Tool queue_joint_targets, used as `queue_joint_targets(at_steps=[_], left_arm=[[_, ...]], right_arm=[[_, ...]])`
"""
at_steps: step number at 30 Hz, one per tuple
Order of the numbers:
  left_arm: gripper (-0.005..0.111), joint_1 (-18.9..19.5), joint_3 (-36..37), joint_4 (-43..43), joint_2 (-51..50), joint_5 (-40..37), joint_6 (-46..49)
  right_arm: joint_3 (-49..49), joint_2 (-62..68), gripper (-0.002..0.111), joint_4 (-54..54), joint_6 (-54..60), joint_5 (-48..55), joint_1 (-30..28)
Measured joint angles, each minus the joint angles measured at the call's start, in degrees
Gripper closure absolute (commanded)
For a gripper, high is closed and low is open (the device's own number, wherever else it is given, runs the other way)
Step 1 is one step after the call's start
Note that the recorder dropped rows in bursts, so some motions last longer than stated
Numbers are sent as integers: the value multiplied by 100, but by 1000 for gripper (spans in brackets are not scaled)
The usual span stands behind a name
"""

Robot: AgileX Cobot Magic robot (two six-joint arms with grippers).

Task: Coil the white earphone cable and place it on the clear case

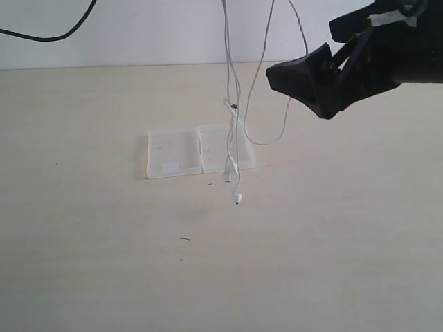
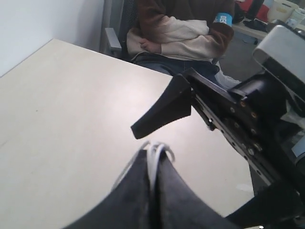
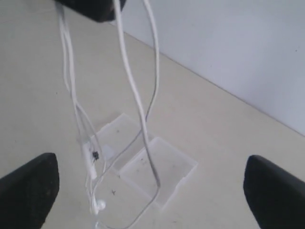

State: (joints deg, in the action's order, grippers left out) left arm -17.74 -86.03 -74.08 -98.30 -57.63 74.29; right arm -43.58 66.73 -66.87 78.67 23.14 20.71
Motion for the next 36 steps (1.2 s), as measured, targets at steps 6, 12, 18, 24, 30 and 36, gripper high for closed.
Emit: queue_joint_targets(at_steps=[6,12,18,24,30,36], left_arm=[[107,0,0,-119,0,146,0],[107,-73,0,-238,23,700,-347],[107,-406,0,-209,94,1360,-731],[107,-414,0,-154,96,1770,-1117],[107,-424,0,-129,96,1963,-1208],[107,-424,0,-129,96,2261,-1283]], right_arm=[[112,-112,3,1135,-1437,64,0],[702,-112,3,-946,-226,-699,0],[716,134,3,-3194,2320,-540,0],[716,371,3,-3269,2420,-348,0],[716,-36,3,-3269,2445,-361,0],[716,-584,3,-2843,1788,-361,0]])
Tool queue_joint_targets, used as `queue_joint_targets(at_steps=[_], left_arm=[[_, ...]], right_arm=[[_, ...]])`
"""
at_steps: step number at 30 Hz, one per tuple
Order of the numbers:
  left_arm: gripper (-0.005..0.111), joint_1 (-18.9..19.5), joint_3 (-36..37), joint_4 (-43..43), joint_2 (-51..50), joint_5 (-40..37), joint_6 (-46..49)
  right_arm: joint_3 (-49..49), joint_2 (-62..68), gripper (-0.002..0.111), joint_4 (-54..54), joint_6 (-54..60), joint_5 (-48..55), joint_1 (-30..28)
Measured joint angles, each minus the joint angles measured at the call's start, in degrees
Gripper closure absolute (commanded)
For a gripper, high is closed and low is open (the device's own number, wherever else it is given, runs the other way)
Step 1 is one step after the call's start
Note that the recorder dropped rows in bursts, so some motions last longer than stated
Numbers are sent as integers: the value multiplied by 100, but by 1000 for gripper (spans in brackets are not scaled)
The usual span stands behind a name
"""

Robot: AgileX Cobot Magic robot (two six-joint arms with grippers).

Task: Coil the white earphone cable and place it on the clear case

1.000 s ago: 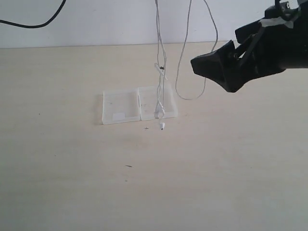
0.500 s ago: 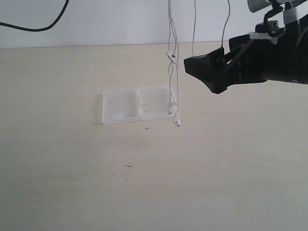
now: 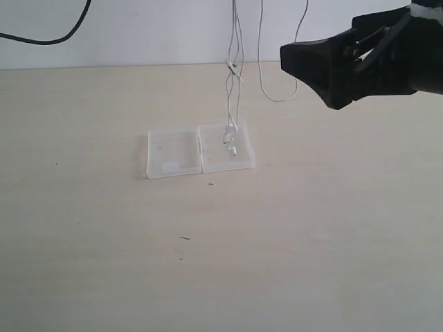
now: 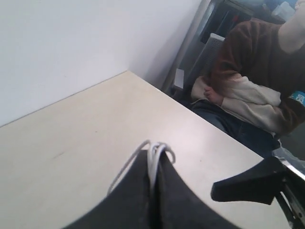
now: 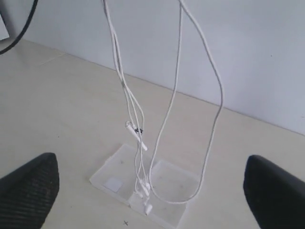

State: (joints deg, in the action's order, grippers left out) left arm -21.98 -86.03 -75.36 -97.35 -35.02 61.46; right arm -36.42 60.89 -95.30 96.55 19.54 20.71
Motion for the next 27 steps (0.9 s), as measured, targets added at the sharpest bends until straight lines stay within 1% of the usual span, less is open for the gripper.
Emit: queue_joint_targets(at_steps=[3,4,6,7,8,10,11,12,14,18,21,27], left_arm=[[107,0,0,0,0,23,-23],[107,0,0,0,0,23,-23],[107,0,0,0,0,23,-35],[107,0,0,0,0,23,-35],[107,0,0,0,0,23,-35],[107,0,0,0,0,23,-74],[107,0,0,0,0,23,-83],[107,0,0,0,0,23,-99],[107,0,0,0,0,23,-143],[107,0,0,-22,0,23,-164],[107,0,0,-47,0,23,-175],[107,0,0,-111,0,56,-188]], right_arm=[[0,-316,3,1650,-1150,-26,0],[0,-389,3,1945,-1497,-26,0],[0,-626,3,2797,-2845,-197,0],[0,-765,3,3364,-3774,-421,0],[0,-846,3,3714,-4215,-500,0],[0,-1174,3,5143,-5531,-574,-52],[0,-1260,3,5439,-5897,-574,-104],[0,-1403,3,5870,-6502,-579,-200],[0,-1562,3,6240,-6961,-579,-282],[0,-1664,3,6184,-7225,-158,-286],[0,-1610,3,5871,-7237,182,-286],[0,-1229,3,4876,-6695,302,-162]])
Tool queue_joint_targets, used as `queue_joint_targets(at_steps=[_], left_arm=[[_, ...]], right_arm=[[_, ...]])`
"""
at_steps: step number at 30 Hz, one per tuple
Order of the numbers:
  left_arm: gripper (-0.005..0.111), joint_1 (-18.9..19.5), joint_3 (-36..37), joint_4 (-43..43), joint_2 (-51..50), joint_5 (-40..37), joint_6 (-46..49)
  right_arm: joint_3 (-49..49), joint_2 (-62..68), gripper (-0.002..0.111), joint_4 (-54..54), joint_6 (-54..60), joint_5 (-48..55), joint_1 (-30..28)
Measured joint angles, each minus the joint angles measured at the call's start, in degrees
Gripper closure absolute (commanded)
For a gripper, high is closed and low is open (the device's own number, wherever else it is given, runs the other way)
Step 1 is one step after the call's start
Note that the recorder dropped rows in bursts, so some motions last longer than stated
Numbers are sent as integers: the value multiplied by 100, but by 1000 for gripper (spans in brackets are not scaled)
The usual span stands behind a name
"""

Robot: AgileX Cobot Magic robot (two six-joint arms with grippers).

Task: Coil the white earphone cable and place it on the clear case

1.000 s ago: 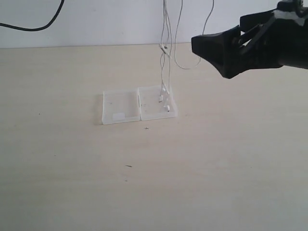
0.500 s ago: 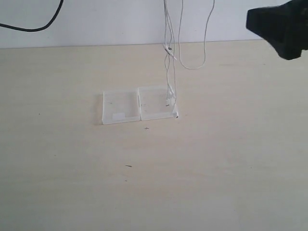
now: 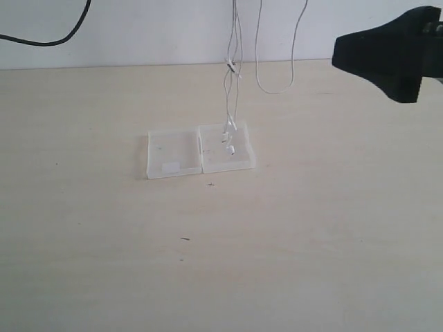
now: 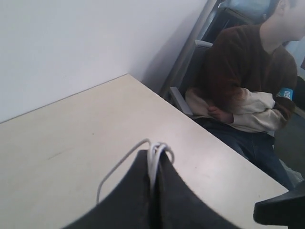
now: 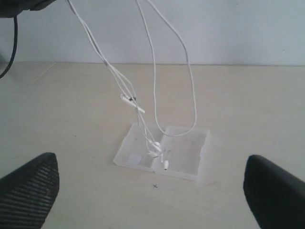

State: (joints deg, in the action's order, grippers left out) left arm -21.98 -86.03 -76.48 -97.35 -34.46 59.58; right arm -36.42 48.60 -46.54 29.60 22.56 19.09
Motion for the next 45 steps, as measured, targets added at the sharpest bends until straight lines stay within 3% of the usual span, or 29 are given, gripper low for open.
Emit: queue_joint_targets(at_steps=[12,19,23,28,45], left_arm=[[107,0,0,-139,0,155,-86],[107,-142,0,-147,0,680,-110],[107,-400,0,-147,0,1128,-110],[107,-585,0,-135,0,1406,-110],[107,-585,0,-191,0,1670,-327]], right_arm=[[0,685,3,-720,986,-222,13],[0,1091,3,-2286,3399,-313,13],[0,1310,3,-3022,4158,-396,13],[0,1463,3,-3164,4373,-442,13],[0,1476,3,-3128,4388,-733,13]])
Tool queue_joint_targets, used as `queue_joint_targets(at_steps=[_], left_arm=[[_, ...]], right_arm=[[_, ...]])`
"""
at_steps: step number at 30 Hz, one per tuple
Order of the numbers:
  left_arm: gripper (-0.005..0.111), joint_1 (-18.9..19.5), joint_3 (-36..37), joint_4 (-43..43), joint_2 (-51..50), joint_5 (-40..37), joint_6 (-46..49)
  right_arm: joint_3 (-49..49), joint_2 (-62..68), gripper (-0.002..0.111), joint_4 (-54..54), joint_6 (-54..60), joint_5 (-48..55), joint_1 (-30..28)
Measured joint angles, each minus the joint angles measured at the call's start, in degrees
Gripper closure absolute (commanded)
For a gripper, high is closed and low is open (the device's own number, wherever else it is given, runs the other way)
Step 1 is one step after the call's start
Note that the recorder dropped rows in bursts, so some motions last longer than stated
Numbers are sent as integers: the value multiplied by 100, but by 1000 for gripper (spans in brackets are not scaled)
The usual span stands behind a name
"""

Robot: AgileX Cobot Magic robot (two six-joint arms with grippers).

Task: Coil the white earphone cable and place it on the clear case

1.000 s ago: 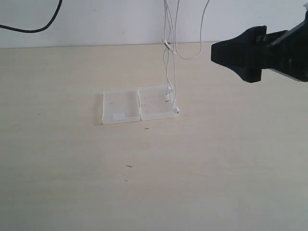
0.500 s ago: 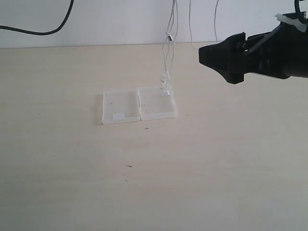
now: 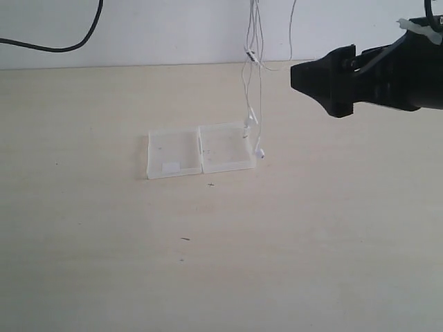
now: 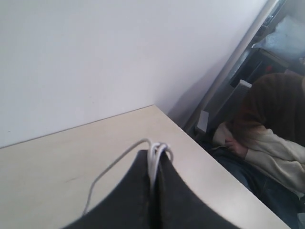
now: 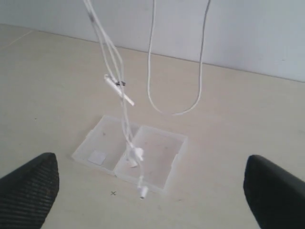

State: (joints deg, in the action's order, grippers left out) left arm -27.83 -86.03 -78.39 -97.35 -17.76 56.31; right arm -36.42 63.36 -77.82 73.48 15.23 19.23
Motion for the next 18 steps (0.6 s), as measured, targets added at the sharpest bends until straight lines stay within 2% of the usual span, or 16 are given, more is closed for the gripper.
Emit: queue_joint_targets(at_steps=[4,12,18], left_arm=[[107,0,0,-11,0,80,-218],[107,-75,0,-4,0,211,-299],[107,-100,0,-32,0,245,-309]], right_arm=[[0,0,3,-90,532,-145,0],[0,246,3,-1876,2612,450,3],[0,678,3,-2160,3357,605,3]])
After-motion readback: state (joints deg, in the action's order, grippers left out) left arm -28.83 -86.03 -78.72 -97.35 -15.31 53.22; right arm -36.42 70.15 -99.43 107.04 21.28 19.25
